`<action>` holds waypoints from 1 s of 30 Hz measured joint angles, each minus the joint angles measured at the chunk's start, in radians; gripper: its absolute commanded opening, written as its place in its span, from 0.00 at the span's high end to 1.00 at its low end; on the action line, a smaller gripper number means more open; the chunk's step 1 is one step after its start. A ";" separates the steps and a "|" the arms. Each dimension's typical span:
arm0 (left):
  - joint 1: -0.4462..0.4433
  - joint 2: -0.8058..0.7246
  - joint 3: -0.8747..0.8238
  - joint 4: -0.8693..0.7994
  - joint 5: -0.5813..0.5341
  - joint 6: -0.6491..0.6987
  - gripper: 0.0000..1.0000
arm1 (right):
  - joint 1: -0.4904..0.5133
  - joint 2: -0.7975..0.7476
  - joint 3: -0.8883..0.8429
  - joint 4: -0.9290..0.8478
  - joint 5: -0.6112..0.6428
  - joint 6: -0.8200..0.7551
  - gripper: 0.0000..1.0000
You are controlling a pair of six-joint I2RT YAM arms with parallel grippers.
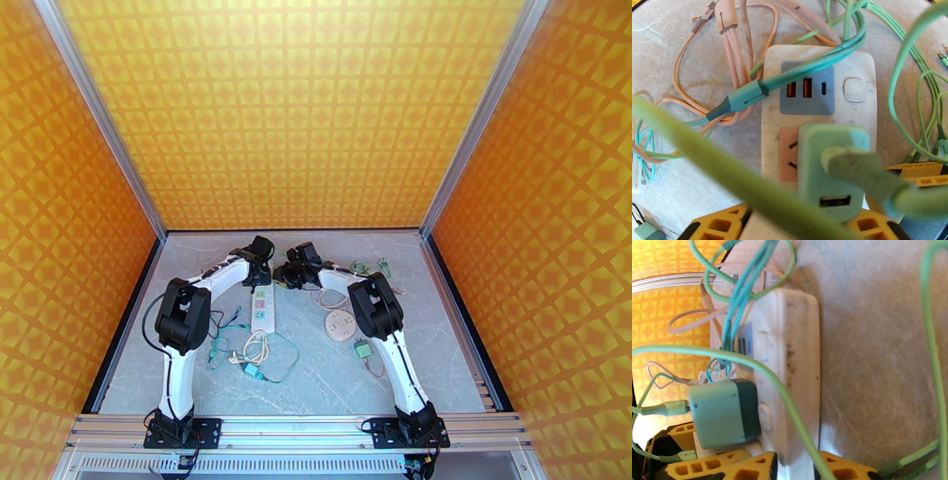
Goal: Pull the plug off the socket
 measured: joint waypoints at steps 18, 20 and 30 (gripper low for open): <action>-0.004 -0.070 -0.058 -0.029 0.141 0.002 0.73 | 0.000 -0.125 -0.195 0.016 0.010 -0.027 0.75; -0.004 -0.077 -0.058 -0.032 0.142 -0.001 0.73 | 0.000 -0.128 -0.197 0.014 0.013 -0.027 0.75; -0.043 -0.103 -0.037 -0.073 0.092 0.011 0.72 | 0.006 -0.137 -0.200 -0.003 0.035 -0.044 0.75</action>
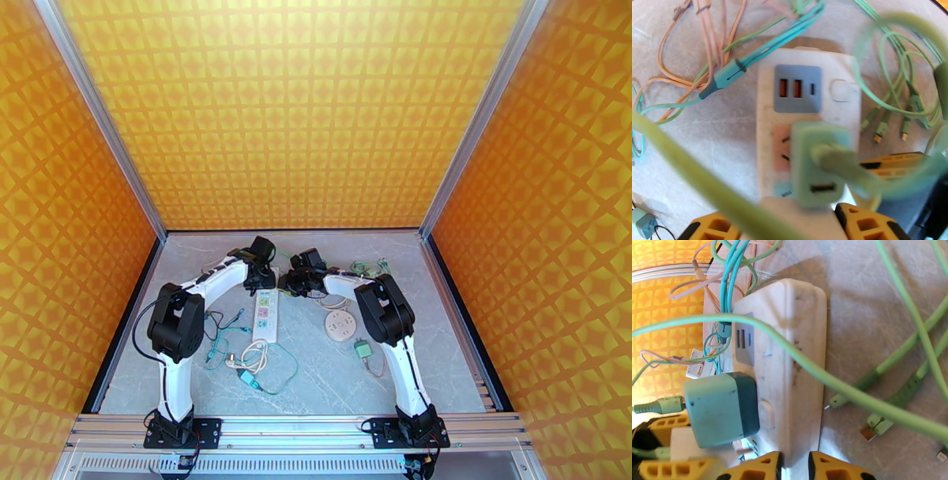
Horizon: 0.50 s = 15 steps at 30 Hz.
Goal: Pull the plug off the socket
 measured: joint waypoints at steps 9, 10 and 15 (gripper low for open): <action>-0.005 -0.062 0.031 -0.071 -0.059 0.029 0.71 | 0.002 -0.019 -0.008 -0.023 0.024 -0.025 0.74; -0.002 -0.069 0.043 -0.085 -0.068 0.038 0.71 | 0.002 -0.023 -0.008 -0.033 0.029 -0.029 0.74; 0.010 -0.090 0.105 -0.140 -0.129 0.086 0.71 | 0.002 -0.043 -0.008 -0.082 0.056 -0.051 0.72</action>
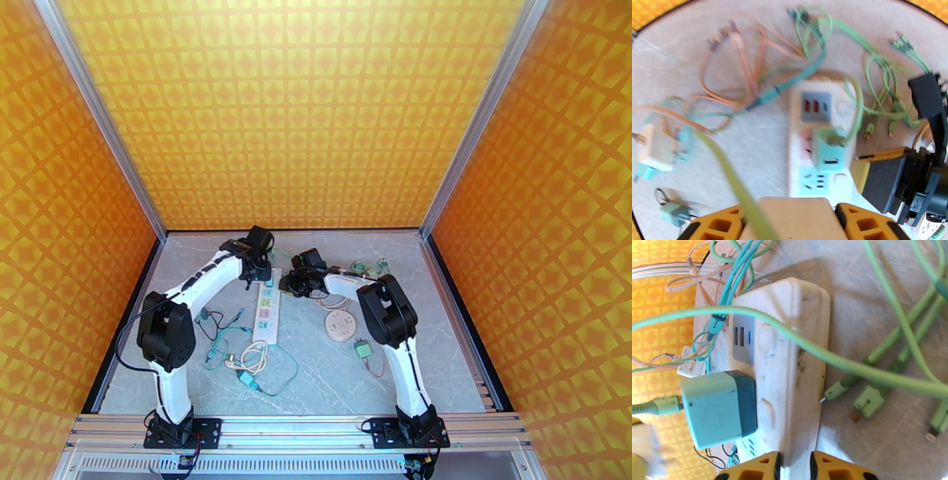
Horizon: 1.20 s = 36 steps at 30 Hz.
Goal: Pull the plug off the socket
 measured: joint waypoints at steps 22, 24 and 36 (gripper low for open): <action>0.093 -0.006 -0.169 -0.097 -0.106 0.220 0.68 | -0.001 -0.278 -0.066 -0.158 0.272 -0.194 0.22; 0.095 0.001 -0.188 -0.096 -0.106 0.232 0.67 | -0.003 -0.300 -0.093 -0.158 0.311 -0.200 0.08; 0.117 0.045 -0.272 -0.045 -0.105 0.256 0.61 | -0.044 -0.384 -0.246 -0.087 0.449 -0.132 0.02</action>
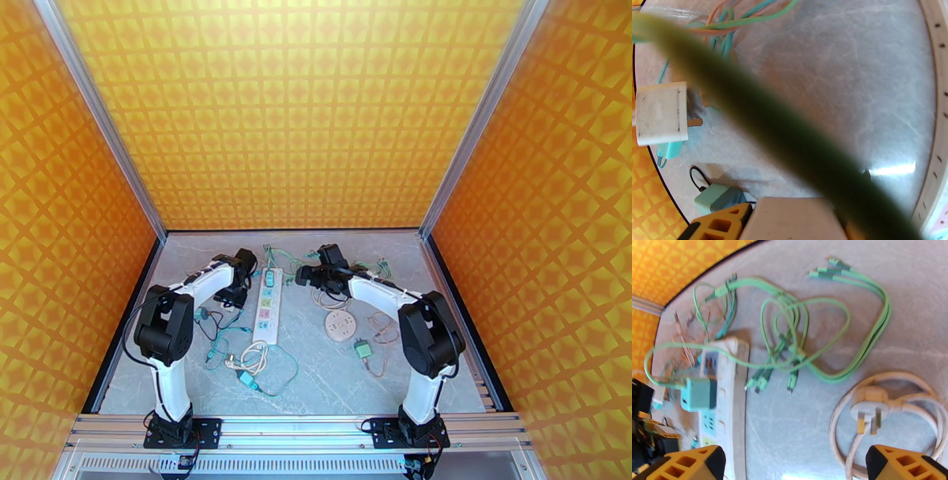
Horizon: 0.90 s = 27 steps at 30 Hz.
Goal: Pull the plug off the socket
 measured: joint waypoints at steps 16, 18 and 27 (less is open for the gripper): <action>0.051 0.058 0.039 0.013 0.030 0.011 0.09 | -0.007 0.000 -0.017 0.070 -0.104 0.035 0.02; 0.051 0.056 0.055 0.011 0.038 0.000 0.01 | -0.002 0.000 -0.020 0.070 -0.107 0.034 0.01; 0.051 -0.080 0.070 -0.013 0.104 -0.061 0.01 | 0.044 0.062 0.057 0.045 -0.142 0.021 0.01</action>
